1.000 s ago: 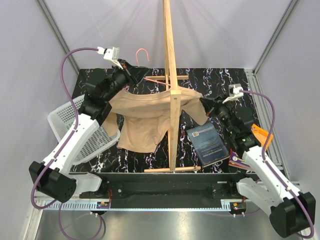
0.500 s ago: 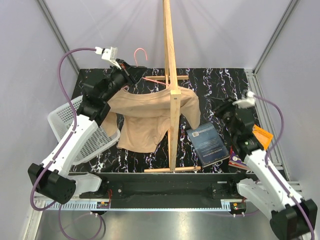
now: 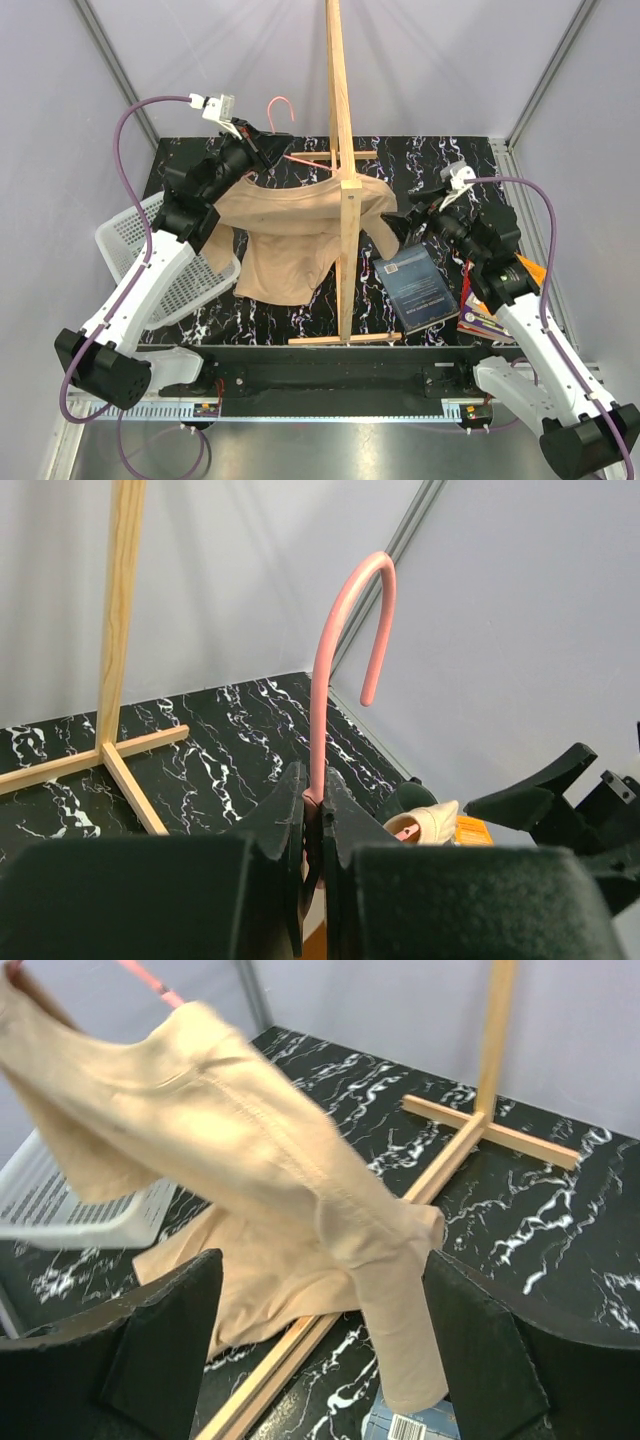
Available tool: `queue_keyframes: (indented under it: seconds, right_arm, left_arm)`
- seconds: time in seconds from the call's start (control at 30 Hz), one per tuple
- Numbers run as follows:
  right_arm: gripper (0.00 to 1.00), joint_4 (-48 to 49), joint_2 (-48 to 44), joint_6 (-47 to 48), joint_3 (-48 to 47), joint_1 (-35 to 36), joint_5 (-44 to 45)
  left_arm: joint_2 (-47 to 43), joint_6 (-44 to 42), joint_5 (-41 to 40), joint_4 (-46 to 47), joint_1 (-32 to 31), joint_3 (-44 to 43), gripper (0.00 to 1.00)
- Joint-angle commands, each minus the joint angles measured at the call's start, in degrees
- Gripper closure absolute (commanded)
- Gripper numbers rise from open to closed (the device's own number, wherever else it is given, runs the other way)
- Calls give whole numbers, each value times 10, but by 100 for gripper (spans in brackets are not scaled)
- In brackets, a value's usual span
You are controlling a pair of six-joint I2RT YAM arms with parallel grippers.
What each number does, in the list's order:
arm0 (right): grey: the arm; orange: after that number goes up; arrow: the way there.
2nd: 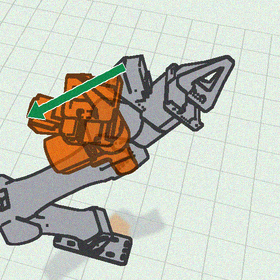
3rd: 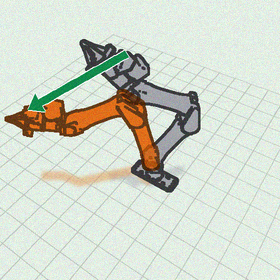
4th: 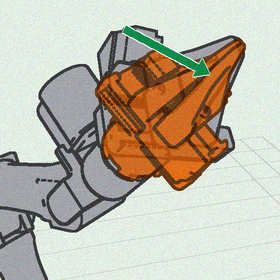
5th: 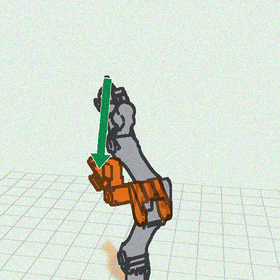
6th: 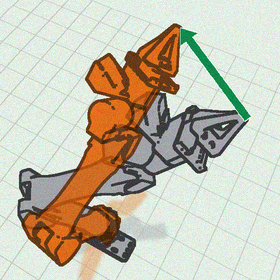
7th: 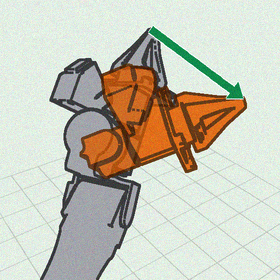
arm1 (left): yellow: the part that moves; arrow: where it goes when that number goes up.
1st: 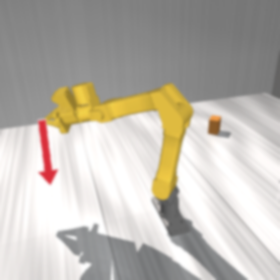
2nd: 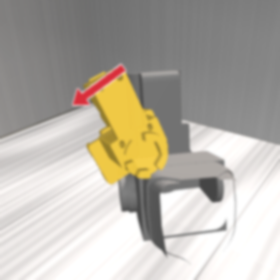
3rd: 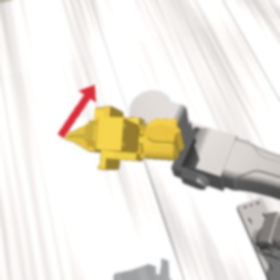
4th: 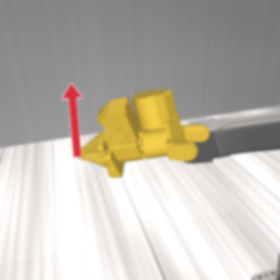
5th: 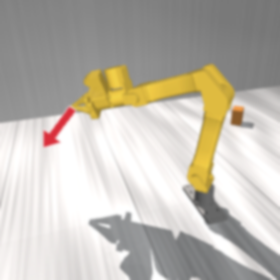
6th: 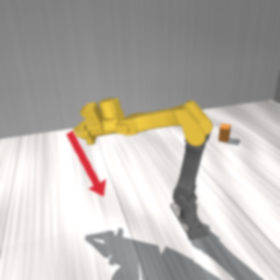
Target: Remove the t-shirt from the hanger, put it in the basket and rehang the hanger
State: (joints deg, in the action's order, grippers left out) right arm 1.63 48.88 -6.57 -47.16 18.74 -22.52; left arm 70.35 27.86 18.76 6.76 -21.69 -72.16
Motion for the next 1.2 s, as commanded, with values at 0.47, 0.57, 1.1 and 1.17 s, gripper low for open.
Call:
queue_keyframes:
  seconds: [0.47,0.57,1.1,1.17]
  right_arm:
    - [51,93,111,30,-29,2,-23]
    - [79,137,111,-5,-15,2,-36]
    - [100,83,-56,-360,124,2,426]
    - [100,40,-75,-388,123,2,461]
  left_arm:
    - [-19,-6,41,32,3,-21,100]
    - [-16,-4,45,35,3,-21,100]
    - [-52,-18,-113,33,3,19,100]
    - [-53,-16,-116,33,3,20,100]
